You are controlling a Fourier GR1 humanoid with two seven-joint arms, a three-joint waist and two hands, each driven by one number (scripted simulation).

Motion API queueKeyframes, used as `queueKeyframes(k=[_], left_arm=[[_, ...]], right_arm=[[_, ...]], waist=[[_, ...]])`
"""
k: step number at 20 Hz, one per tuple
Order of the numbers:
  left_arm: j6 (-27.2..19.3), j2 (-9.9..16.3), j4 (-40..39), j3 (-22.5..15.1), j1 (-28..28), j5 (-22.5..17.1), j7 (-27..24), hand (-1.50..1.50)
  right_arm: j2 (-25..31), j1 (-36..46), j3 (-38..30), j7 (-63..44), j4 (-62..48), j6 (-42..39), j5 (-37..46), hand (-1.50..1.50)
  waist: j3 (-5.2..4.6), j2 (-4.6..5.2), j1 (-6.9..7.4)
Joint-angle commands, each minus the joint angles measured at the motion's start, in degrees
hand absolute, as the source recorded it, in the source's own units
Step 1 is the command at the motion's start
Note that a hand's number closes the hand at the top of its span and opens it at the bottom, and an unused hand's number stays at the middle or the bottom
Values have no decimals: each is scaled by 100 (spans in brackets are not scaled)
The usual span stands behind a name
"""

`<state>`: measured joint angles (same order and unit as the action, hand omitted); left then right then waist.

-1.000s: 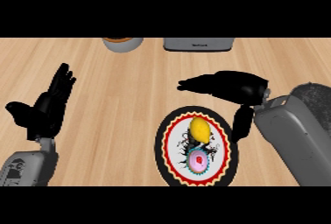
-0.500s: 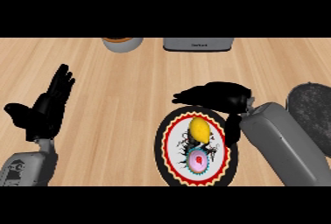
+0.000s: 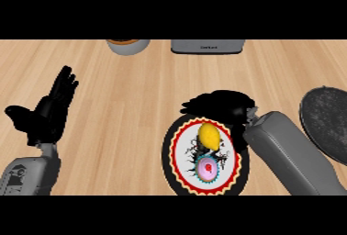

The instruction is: Pick the lemon from the plate and place it in the pan

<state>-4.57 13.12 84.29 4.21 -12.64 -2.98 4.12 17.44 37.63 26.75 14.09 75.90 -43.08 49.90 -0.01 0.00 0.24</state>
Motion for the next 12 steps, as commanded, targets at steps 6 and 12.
queueKeyframes(k=[6, 12], left_arm=[[-105, -338, -122, -126, 134, 236, -245, 0], [-35, -225, -34, 22, -170, 214, 80, 0]], right_arm=[[-558, 29, 136, -54, -590, 182, 836, -150], [-646, -205, 200, 261, -843, 583, 1330, -150]], waist=[[0, 3, 6], [1, 3, -4]])
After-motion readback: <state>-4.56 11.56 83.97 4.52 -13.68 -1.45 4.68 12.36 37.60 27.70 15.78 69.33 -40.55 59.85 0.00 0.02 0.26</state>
